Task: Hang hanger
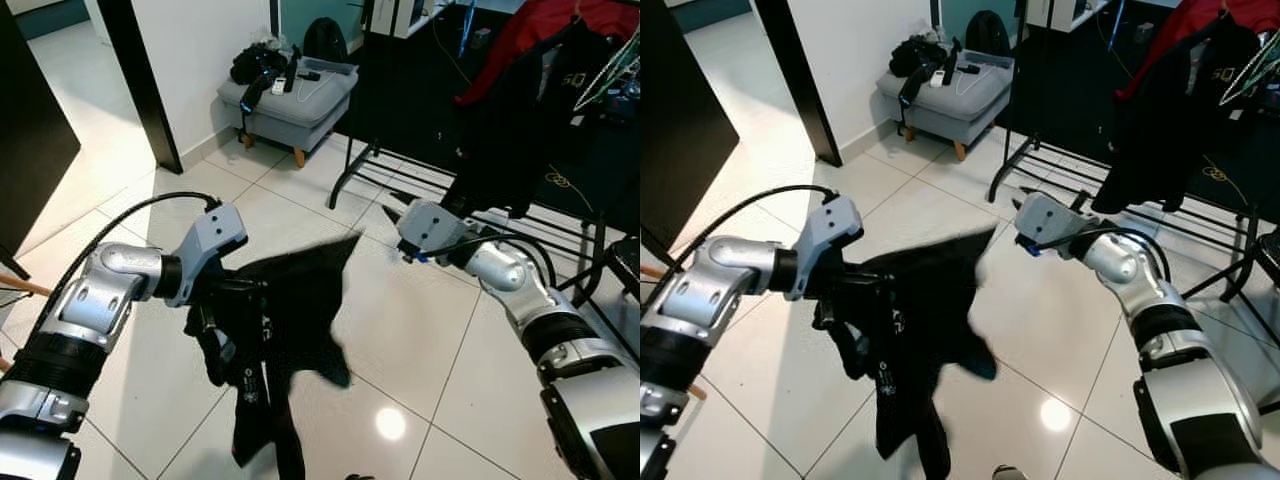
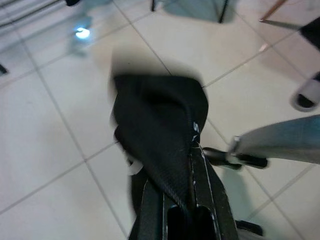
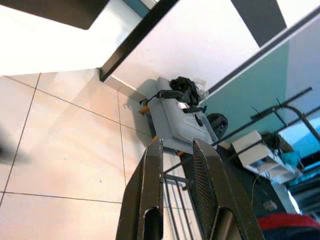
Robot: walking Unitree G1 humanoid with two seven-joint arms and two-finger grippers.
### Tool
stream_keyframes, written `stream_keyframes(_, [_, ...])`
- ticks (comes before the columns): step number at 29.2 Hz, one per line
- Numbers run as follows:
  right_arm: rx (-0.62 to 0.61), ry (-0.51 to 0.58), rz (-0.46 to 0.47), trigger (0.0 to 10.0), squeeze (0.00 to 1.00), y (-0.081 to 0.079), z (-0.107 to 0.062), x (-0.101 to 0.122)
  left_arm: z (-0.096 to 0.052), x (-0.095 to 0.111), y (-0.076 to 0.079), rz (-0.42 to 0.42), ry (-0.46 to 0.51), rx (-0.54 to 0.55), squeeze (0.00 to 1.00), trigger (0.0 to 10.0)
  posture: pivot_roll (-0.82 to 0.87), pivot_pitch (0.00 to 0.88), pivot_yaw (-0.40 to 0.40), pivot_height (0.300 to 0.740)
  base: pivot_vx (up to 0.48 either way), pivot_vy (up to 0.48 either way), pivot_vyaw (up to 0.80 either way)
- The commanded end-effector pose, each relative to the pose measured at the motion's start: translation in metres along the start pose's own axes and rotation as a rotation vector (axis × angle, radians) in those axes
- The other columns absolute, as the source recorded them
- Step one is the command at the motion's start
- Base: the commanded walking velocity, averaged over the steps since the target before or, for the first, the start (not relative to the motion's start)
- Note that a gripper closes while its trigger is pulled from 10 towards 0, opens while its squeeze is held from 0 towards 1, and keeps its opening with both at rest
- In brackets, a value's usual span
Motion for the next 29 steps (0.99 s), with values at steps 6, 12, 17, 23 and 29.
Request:
stream_keyframes(6, [-0.133, -0.073, 0.138, 10.0, 0.0, 0.005, -0.005, -0.017, 0.011, 0.005, -0.025, -0.274, 0.07, 0.217, 0.0, 0.0, -0.05, 0.124, 0.017, 0.74, 0.0, 0.0, 0.0])
stream_keyframes(12, [-0.063, -0.002, 0.34, 10.0, 0.0, -0.035, 0.003, -0.004, 0.024, 0.0, -0.053, -0.6, 0.147, 0.476, 0.0, 0.0, -0.05, 0.13, 0.023, 0.74, 0.0, 0.0, 0.0])
stream_keyframes(17, [0.066, 0.076, 0.366, 10.0, 0.0, -0.104, 0.001, 0.02, 0.013, 0.006, -0.096, -0.913, 0.34, 0.782, 0.0, 0.0, -0.05, 0.143, 0.04, 0.74, 0.0, 0.0, 0.0])
stream_keyframes(23, [0.036, 0.084, 0.371, 10.0, 0.0, -0.118, -0.008, 0.021, -0.004, 0.003, -0.116, -1.008, 0.358, 0.917, 0.0, 0.0, -0.05, 0.147, 0.052, 0.74, 0.0, 0.0, 0.0])
stream_keyframes(29, [0.048, 0.069, 0.376, 10.0, 0.0, -0.139, -0.028, 0.016, -0.009, 0.016, -0.123, -1.087, 0.379, 0.918, 0.0, 0.0, -0.04, 0.156, 0.057, 0.74, 0.0, 0.0, 0.0])
Point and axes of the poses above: a point about 5 cm out from each wrist's last joint towards the gripper, its own z axis pointing out of the wrist towards the gripper, its own x axis along the axis of the wrist's last joint, y = z × x, the point moved 6 cm from there along z, pointing out of the wrist towards the gripper, and after that the axes turned 1 degree about z, right-handed, at the moved point
